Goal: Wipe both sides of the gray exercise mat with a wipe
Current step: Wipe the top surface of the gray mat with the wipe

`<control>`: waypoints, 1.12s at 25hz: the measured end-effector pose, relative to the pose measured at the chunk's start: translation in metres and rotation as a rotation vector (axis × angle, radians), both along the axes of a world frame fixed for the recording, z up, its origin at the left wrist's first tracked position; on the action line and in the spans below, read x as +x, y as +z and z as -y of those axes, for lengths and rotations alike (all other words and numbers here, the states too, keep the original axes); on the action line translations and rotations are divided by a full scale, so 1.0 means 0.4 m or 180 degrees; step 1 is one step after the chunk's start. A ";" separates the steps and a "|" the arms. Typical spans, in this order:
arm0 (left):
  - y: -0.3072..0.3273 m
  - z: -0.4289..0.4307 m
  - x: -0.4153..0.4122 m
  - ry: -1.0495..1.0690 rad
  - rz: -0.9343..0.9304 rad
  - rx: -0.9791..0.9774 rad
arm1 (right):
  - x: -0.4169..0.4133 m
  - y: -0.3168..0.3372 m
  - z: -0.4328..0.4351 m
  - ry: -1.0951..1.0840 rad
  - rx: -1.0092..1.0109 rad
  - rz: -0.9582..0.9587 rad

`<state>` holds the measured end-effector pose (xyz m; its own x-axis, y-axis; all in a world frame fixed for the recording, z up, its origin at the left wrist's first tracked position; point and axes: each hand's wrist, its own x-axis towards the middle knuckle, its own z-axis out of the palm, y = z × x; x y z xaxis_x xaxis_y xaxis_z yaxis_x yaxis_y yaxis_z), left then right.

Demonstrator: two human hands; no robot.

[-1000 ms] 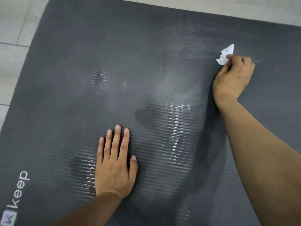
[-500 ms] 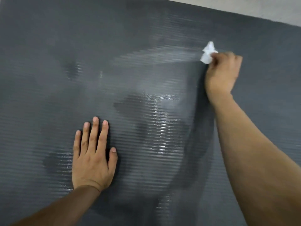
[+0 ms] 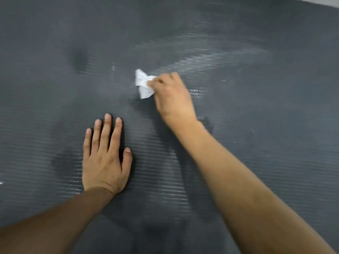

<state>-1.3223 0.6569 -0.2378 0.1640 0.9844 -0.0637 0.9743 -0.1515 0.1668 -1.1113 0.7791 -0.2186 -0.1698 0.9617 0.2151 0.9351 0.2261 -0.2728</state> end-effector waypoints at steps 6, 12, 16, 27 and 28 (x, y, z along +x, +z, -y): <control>-0.003 0.001 0.001 0.0003 -0.0018 0.0087 | 0.199 0.027 0.003 -0.2129 0.0007 -0.0188; -0.013 0.002 -0.002 -0.0023 -0.0089 0.0186 | -0.113 0.016 0.096 0.1036 -0.0087 -0.0314; -0.013 0.004 0.000 -0.0013 -0.0036 0.0223 | 0.201 0.041 -0.036 -0.1170 -0.0192 0.0249; -0.023 -0.002 -0.005 0.0004 0.0020 0.0241 | 0.181 0.020 0.087 -0.0483 -0.0041 0.0103; -0.026 0.000 -0.004 0.0016 0.0017 0.0271 | 0.240 0.032 0.053 -0.1120 -0.0099 0.0184</control>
<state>-1.3239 0.6569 -0.2481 0.1593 0.9870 0.0212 0.9742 -0.1606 0.1587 -1.0152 0.7579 -0.2057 0.1621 0.9694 0.1845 0.9683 -0.1202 -0.2188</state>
